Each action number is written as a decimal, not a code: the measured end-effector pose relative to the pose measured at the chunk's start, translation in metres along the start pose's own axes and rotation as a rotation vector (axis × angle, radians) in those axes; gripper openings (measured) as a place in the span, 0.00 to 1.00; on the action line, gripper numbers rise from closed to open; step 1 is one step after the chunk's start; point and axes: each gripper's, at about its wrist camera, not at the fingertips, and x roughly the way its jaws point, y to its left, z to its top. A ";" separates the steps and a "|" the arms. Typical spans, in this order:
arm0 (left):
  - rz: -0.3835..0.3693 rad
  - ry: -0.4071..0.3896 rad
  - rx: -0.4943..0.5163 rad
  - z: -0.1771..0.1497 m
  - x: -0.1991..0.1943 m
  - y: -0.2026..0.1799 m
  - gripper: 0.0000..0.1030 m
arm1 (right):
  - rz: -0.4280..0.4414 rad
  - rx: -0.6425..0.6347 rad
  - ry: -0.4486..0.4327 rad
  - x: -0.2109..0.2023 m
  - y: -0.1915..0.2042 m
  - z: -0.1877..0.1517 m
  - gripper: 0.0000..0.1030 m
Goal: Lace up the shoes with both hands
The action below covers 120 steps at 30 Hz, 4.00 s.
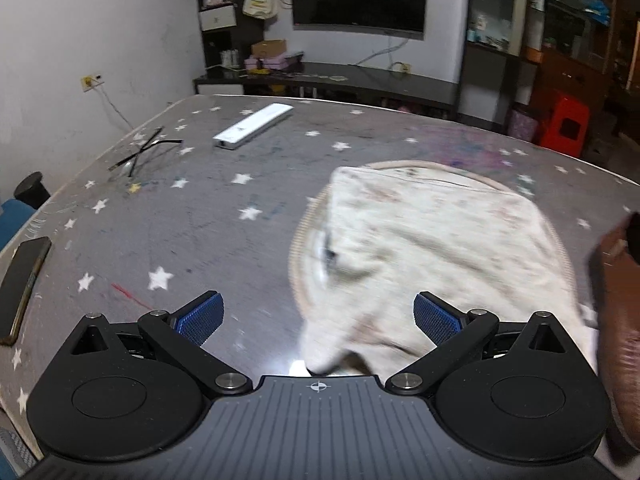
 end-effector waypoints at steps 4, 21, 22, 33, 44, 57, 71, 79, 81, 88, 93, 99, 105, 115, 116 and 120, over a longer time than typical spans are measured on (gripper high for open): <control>-0.049 0.014 -0.005 -0.003 -0.023 -0.018 0.99 | 0.000 0.000 0.000 0.000 0.000 0.000 1.00; -0.092 -0.045 0.060 -0.008 -0.092 -0.075 0.99 | 0.001 0.001 0.000 0.001 0.003 0.003 1.00; -0.091 -0.045 0.070 -0.009 -0.094 -0.078 0.99 | 0.001 0.001 0.000 0.001 0.003 0.003 1.00; -0.097 -0.022 0.144 -0.015 -0.104 -0.101 0.99 | 0.001 0.001 0.000 0.000 0.002 0.003 1.00; -0.101 -0.020 0.190 -0.019 -0.109 -0.110 0.99 | 0.002 0.002 0.000 0.001 0.003 0.003 1.00; -0.107 -0.018 0.241 -0.020 -0.111 -0.122 0.99 | 0.002 0.002 0.000 0.001 0.003 0.003 1.00; -0.128 -0.012 0.263 -0.023 -0.113 -0.127 0.99 | 0.002 0.002 0.000 0.001 0.003 0.003 1.00; -0.134 -0.006 0.275 -0.025 -0.114 -0.130 0.99 | 0.002 0.002 0.000 0.002 0.004 0.003 1.00; -0.138 -0.002 0.276 -0.026 -0.114 -0.131 0.99 | 0.002 0.002 0.000 0.002 0.004 0.003 1.00; -0.155 0.015 0.284 -0.032 -0.117 -0.139 0.99 | 0.001 0.002 0.000 0.002 0.004 0.004 1.00; -0.172 0.024 0.306 -0.037 -0.118 -0.148 0.99 | 0.002 0.003 0.000 0.002 0.004 0.003 1.00; -0.179 0.036 0.310 -0.040 -0.116 -0.150 0.99 | 0.002 0.002 0.000 0.003 0.006 0.004 1.00; -0.185 0.039 0.313 -0.041 -0.117 -0.150 0.99 | 0.002 0.002 0.000 0.003 0.006 0.004 1.00; -0.194 0.045 0.326 -0.044 -0.118 -0.154 0.99 | 0.002 0.002 0.000 0.003 0.006 0.003 1.00; -0.196 0.046 0.328 -0.044 -0.119 -0.154 0.99 | 0.002 0.002 0.000 0.003 0.006 0.003 1.00; -0.202 0.048 0.334 -0.045 -0.119 -0.155 0.99 | 0.002 0.002 0.000 0.003 0.006 0.004 1.00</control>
